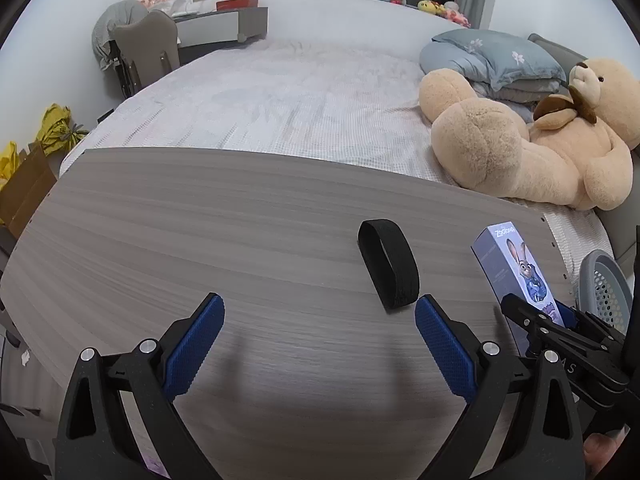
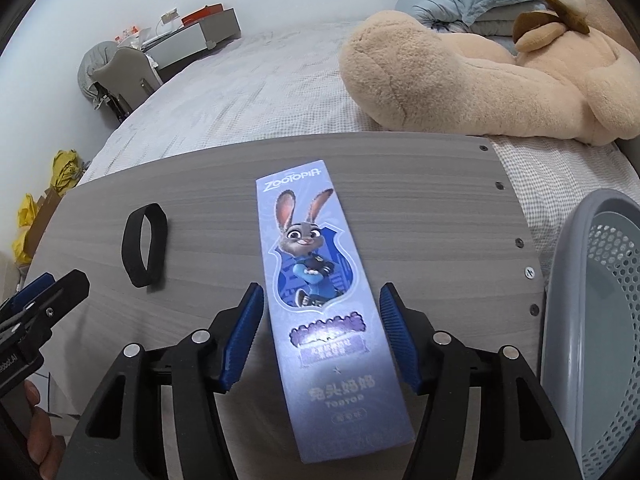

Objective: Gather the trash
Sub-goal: 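Grasp the black elastic band with the left tool while the right tool holds the box, then carry the box and band over the wastebasket and open both tools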

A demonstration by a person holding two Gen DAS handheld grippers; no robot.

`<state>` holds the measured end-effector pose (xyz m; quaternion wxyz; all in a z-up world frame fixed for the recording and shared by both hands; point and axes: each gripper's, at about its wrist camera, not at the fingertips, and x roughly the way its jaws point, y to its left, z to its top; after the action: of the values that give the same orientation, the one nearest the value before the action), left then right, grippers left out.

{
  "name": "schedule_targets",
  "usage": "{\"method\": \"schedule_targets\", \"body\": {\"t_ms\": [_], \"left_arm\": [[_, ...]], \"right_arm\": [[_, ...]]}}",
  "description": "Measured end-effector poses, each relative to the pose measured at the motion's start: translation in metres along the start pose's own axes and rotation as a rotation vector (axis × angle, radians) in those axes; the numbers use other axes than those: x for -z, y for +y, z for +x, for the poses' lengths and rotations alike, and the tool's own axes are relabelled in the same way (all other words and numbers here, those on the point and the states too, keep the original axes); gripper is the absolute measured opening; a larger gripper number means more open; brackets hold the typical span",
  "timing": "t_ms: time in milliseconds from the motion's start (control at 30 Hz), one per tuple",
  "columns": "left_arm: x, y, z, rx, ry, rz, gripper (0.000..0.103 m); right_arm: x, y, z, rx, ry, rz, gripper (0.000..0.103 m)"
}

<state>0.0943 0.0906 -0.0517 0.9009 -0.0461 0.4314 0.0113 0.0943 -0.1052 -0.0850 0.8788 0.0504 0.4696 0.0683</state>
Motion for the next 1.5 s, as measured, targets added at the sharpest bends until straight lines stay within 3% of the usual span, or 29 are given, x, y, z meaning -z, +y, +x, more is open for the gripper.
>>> {"method": "schedule_targets", "body": {"t_ms": [133,467,733,1033,1100,1133,1500], "left_arm": [[0.0,-0.003,0.003,-0.001,0.01,0.007,0.094],[-0.009,-0.025,0.024,0.021,0.038,0.018,0.094],[-0.014,-0.045,0.049,-0.029,0.037,0.039,0.093],[-0.009,-0.041,0.056,-0.019,0.061,0.023,0.05],[-0.01,-0.039,0.055,-0.005,0.066,0.018,0.025],[-0.01,-0.036,0.054,0.008,0.072,0.013,0.021],[-0.005,-0.036,0.023,0.038,0.038,0.031,0.019]], "right_arm": [[-0.001,0.005,0.002,0.02,-0.009,-0.028,0.046],[0.003,-0.01,-0.014,-0.026,-0.032,0.023,0.045],[0.013,-0.024,-0.025,-0.035,-0.034,0.052,0.045],[0.014,-0.03,-0.029,-0.05,-0.044,0.06,0.045],[0.014,-0.028,-0.031,-0.052,-0.048,0.058,0.045],[0.014,-0.027,-0.031,-0.052,-0.05,0.056,0.045],[0.019,-0.028,-0.044,-0.054,-0.077,0.051,0.045]]}}
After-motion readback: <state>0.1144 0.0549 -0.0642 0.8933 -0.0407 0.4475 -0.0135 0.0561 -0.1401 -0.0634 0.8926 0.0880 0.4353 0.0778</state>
